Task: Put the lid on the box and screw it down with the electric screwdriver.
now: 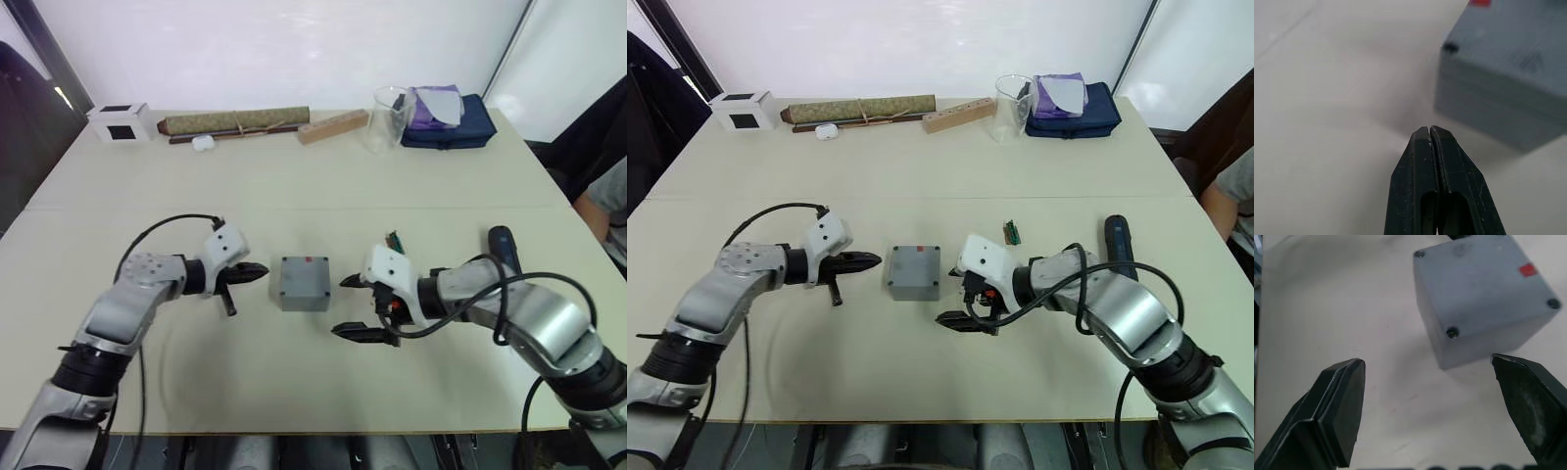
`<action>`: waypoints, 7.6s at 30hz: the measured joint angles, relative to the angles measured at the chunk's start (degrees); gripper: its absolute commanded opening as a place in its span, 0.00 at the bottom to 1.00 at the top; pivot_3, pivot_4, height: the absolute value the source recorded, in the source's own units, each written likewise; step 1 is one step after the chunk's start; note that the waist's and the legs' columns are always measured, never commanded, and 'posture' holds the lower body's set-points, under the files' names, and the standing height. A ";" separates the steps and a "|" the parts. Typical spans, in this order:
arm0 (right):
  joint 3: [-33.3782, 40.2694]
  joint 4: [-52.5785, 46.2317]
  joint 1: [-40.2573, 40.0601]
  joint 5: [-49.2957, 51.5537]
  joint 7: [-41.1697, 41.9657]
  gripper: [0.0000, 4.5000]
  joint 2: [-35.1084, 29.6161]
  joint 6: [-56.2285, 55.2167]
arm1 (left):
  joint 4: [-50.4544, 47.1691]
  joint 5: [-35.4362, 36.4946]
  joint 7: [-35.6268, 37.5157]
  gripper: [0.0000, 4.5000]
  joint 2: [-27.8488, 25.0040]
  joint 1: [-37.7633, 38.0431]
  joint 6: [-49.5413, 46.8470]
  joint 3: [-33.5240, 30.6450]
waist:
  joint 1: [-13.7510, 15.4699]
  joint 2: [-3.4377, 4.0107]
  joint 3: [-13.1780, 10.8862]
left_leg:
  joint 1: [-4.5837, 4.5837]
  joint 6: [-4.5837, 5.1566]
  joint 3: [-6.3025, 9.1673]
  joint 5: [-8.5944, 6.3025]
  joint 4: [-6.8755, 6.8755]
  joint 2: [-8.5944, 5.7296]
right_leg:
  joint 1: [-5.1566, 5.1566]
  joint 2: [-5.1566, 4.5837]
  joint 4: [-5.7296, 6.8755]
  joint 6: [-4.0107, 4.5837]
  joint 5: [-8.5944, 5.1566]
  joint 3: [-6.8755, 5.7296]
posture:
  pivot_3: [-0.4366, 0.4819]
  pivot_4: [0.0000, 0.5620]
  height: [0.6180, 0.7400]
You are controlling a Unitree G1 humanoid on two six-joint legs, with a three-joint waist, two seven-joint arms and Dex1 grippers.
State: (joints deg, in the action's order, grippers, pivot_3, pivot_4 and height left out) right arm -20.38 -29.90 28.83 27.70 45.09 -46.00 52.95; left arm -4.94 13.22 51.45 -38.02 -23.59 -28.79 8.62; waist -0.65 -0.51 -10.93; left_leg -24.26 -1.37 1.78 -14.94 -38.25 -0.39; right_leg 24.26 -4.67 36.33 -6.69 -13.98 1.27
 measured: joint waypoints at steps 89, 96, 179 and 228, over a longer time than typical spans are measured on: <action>20.68 44.29 4.15 -14.41 -10.55 0.59 18.06 -23.23 | -13.16 19.09 9.26 0.00 -6.89 -7.49 -15.68 -7.25 | -0.38 -0.08 0.01 | 0.87 0.00 -0.09 0.00 0.23 0.07 | -0.69 0.10 0.06 0.05 -0.02 0.09 | 0.48 0.27 1.00; 20.67 46.77 4.76 -15.25 -10.57 0.59 19.45 -25.01 | -13.16 19.01 8.18 0.00 -6.84 -7.47 -15.68 -7.20 | -0.39 -0.08 0.01 | 0.87 0.00 -0.09 0.00 0.23 0.07 | -0.69 0.10 0.06 0.05 -0.02 0.09 | 0.48 0.27 1.00; 9.92 16.89 -1.38 -7.81 -5.89 0.00 22.39 -14.58 | -12.81 19.14 5.28 0.00 -6.84 0.30 -14.68 -7.34 | -0.26 -0.07 0.01 | 0.87 0.00 -0.05 0.00 0.24 0.09 | -0.69 0.11 0.03 0.05 -0.02 0.08 | 0.48 0.27 1.00; 30.50 24.56 12.31 6.36 -6.42 0.94 -17.23 36.21 | -12.42 19.43 11.51 0.00 2.25 -13.25 -9.23 2.68 | -0.25 -0.04 -0.02 | 0.86 0.05 -0.13 -0.03 0.34 0.12 | -0.72 0.14 -0.18 0.25 -0.13 0.10 | 0.48 0.27 1.00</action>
State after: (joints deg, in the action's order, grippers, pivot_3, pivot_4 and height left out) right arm 10.12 -5.33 41.14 34.06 38.67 -63.23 89.16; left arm -17.36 32.65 62.96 -35.76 -36.85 -38.03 11.31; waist -0.90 -0.55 -10.96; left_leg -23.40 -1.32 1.65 -14.97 -37.91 -0.27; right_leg 23.54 -4.54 36.15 -6.44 -14.11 1.38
